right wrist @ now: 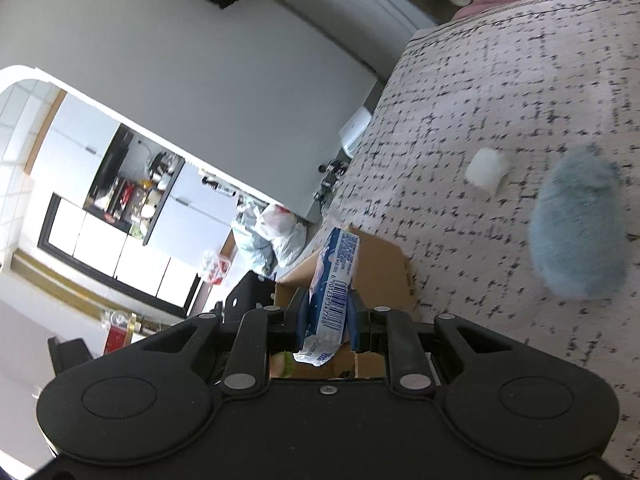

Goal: Organize soft objects
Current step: 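Carry the burger plush and white-blue box in both tools over the cardboard box, then open the left tool releasing the burger while the right releases the small box into the cardboard box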

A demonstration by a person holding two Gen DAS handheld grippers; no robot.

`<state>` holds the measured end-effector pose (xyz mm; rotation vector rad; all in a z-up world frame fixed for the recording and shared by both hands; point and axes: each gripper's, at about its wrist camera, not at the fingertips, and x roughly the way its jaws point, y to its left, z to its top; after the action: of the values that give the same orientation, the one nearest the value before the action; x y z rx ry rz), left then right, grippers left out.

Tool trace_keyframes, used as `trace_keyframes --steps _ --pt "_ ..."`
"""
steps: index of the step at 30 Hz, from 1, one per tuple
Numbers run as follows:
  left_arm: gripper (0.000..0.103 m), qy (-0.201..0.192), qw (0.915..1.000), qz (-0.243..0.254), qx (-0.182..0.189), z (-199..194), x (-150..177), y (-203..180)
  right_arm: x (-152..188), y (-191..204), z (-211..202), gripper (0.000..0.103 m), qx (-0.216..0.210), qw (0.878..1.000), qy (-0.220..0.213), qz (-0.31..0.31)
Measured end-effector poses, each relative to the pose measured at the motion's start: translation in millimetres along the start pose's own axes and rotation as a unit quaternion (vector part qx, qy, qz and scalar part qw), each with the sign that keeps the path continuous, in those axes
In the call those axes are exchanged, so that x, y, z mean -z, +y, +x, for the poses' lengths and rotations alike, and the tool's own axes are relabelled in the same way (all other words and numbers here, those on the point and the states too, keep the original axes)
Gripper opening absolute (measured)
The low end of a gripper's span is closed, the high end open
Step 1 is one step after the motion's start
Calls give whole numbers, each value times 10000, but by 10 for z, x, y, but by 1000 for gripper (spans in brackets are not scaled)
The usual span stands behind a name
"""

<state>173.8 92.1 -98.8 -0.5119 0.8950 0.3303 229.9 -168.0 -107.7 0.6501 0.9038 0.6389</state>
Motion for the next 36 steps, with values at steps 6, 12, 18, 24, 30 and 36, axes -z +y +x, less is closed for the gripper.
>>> trace_keyframes --steps 6,12,18,24,30,36 --pt "54 -51 9999 -85 -105 87 -42 128 97 133 203 20 32 9997 127 -202" --pt "58 -40 9998 -206 -22 119 -111 221 154 199 385 20 156 9988 291 -359" --pt "64 -28 9998 -199 -21 112 -151 280 184 240 519 20 223 9981 369 -440" --pt "65 -47 9998 -213 -23 54 -182 310 206 278 535 30 344 9973 406 -500" --pt "74 26 9998 103 -195 9 -146 221 156 318 359 56 343 9982 159 -464" --pt "79 86 9996 202 -203 -87 -119 117 68 302 121 72 570 9971 -147 -475"
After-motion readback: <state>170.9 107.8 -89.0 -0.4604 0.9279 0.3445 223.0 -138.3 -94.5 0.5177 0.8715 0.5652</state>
